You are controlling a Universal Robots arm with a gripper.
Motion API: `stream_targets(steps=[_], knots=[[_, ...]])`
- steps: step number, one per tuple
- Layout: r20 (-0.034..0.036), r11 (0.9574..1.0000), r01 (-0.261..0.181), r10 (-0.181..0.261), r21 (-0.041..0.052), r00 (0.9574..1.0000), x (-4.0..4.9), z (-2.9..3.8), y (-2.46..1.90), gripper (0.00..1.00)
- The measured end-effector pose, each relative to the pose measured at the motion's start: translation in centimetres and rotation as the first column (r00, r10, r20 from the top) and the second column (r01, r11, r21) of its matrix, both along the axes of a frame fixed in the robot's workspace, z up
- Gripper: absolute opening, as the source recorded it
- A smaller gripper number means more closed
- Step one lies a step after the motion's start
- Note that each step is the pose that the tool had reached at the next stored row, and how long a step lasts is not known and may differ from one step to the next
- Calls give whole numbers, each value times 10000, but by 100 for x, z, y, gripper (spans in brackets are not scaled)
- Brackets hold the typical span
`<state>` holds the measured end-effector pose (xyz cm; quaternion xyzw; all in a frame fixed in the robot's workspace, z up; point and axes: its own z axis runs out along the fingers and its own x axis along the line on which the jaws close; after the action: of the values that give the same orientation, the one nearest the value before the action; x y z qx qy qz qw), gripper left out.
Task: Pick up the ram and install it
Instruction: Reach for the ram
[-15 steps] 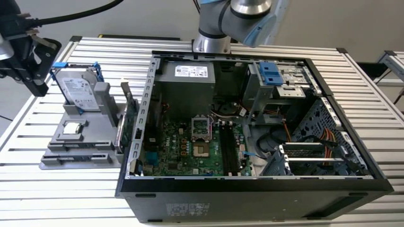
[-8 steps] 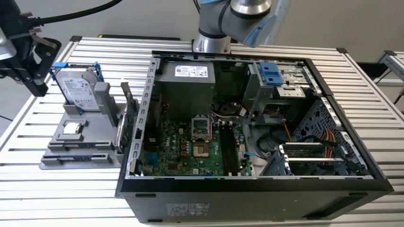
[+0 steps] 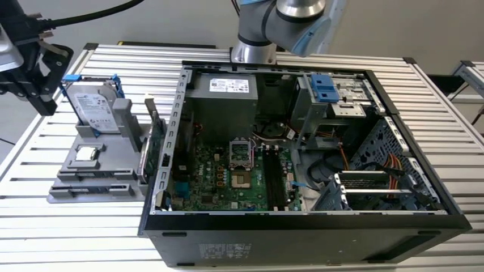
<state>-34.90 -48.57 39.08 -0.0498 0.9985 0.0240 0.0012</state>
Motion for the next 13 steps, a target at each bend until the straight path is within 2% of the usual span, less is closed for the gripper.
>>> stream_targets(steps=[13], knots=[[1, 9980, -630, 630, 1, 9980, -2, -1, 0, 0]])
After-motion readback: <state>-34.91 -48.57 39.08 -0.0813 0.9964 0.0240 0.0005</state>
